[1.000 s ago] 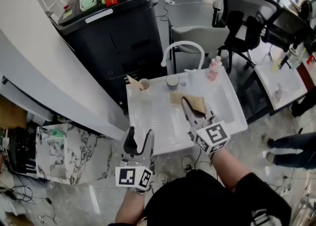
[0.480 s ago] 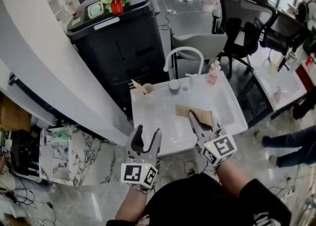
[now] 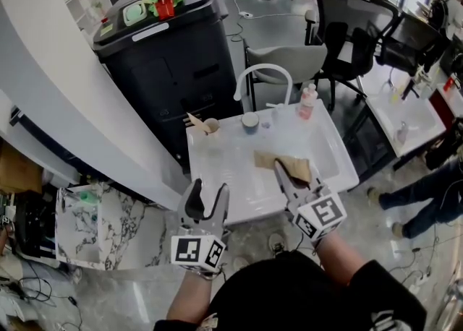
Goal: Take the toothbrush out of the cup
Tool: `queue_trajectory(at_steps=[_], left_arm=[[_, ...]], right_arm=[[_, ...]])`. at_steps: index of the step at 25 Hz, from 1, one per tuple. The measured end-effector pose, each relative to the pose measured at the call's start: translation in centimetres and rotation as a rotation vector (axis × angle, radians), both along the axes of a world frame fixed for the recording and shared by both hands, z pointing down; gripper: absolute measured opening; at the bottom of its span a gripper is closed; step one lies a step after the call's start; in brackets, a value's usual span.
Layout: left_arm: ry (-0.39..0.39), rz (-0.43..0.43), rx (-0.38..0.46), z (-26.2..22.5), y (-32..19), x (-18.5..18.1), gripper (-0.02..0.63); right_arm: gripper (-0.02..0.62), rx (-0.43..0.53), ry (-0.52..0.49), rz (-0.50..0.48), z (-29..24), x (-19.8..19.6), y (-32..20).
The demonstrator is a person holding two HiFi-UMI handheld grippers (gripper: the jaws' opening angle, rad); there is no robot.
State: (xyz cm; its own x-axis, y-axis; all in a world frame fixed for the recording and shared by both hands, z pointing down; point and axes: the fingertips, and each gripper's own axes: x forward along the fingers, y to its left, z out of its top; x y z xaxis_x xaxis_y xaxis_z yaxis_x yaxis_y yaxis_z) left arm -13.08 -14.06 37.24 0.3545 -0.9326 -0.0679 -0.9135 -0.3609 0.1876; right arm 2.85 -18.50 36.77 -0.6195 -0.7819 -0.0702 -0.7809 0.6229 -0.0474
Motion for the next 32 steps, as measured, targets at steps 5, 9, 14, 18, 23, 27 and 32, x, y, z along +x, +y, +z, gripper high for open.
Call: queue_trajectory(at_steps=[5,9,14,18,23,27,32], left_arm=[[0.0,-0.012,-0.001,0.1,-0.2,-0.2,0.258],[0.003,-0.025,-0.005,0.3,-0.9,-0.4,0.258],[0.01,-0.044,-0.011,0.7,-2.3,-0.9,0.258],[0.016,-0.063,-0.028,1.4,-3.5,-1.6,0.258],[0.027,-0.098,-0.046,2.7,-5.7,-2.5,0.258],[0.024,-0.118,-0.069,4.0,-8.1,-3.3,0.258],[0.026,-0.143,-0.108,6.1,-11.2,-4.2,0.258]], right_arm=[[0.026,-0.008,0.011,-0.016,0.3,0.0,0.1],[0.026,-0.018,0.013,-0.017,0.4,0.3,-0.1],[0.026,-0.021,0.028,-0.014,0.9,0.9,-0.8],[0.026,-0.029,0.031,-0.012,1.2,1.6,-1.6],[0.026,-0.035,0.032,-0.006,1.5,2.3,-2.8],[0.026,-0.045,0.031,-0.007,1.9,2.3,-4.0],[0.026,-0.071,0.028,-0.015,2.9,2.2,-5.6]])
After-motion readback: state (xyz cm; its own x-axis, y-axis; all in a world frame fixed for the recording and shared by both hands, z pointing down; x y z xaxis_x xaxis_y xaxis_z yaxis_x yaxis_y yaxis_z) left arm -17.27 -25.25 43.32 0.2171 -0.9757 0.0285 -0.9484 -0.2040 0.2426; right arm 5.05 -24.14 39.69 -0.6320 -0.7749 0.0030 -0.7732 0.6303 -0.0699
